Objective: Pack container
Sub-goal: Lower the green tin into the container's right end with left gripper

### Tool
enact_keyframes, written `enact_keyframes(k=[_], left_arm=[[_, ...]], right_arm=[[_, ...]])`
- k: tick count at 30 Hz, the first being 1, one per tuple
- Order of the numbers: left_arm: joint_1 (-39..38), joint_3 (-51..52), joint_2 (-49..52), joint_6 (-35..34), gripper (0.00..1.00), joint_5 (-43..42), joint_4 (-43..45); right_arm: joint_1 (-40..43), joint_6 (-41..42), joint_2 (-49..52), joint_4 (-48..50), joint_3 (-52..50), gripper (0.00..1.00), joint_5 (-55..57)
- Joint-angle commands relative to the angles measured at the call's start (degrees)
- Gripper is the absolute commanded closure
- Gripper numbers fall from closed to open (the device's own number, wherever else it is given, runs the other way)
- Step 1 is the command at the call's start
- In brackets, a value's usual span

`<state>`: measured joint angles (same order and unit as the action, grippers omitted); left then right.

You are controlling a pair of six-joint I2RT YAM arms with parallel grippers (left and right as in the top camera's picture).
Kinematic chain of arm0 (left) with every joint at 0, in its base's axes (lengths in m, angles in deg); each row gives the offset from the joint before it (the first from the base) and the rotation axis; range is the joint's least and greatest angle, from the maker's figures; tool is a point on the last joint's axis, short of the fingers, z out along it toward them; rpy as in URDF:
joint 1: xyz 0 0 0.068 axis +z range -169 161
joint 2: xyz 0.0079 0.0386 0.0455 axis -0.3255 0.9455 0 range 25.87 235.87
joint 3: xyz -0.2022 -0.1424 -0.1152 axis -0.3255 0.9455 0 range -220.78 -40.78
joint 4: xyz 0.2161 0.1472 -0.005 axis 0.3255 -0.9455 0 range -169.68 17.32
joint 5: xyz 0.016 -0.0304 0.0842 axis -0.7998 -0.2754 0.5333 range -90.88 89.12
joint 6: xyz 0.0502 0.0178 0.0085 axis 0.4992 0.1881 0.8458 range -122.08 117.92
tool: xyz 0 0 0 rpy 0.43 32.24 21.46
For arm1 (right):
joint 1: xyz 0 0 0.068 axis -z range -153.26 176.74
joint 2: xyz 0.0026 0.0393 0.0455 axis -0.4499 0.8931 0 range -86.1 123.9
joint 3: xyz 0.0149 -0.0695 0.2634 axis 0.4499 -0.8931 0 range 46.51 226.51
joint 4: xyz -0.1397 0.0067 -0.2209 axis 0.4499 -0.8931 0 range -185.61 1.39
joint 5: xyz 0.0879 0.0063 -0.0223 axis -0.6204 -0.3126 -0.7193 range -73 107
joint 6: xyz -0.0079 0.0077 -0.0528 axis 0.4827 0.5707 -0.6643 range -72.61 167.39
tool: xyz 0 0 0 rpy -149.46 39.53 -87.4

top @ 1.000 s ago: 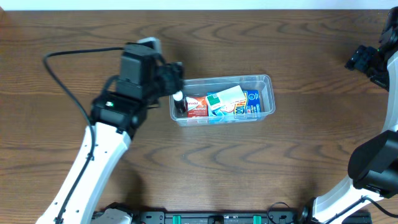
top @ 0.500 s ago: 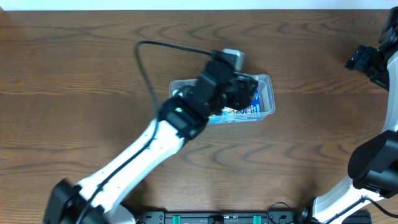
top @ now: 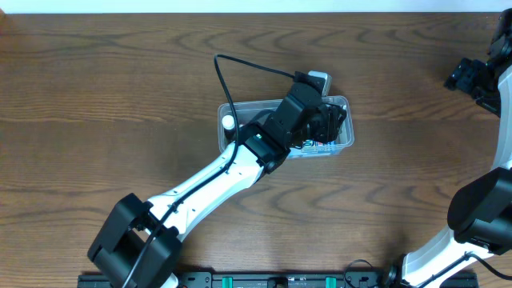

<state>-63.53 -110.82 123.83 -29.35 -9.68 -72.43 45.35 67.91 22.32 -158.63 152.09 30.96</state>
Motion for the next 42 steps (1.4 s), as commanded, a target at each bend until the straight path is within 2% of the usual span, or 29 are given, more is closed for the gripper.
enact_keyframes(k=[1,14,42], left_arm=[[-0.6,-0.9,1.6,-2.0,0.53,0.6,1.7],[-3.8,-1.1,3.9,-9.9,0.53,12.3,3.6],[-4.2,-1.2,8.0,-9.9,0.52,15.3,6.1]], right_arm=[[0.2,-0.4,-0.1,-0.1,0.5,0.01,0.8],[0.2,-0.4,-0.1,0.0,0.5,0.01,0.8],[0.2,-0.4,-0.1,-0.1,0.5,0.01,0.8]])
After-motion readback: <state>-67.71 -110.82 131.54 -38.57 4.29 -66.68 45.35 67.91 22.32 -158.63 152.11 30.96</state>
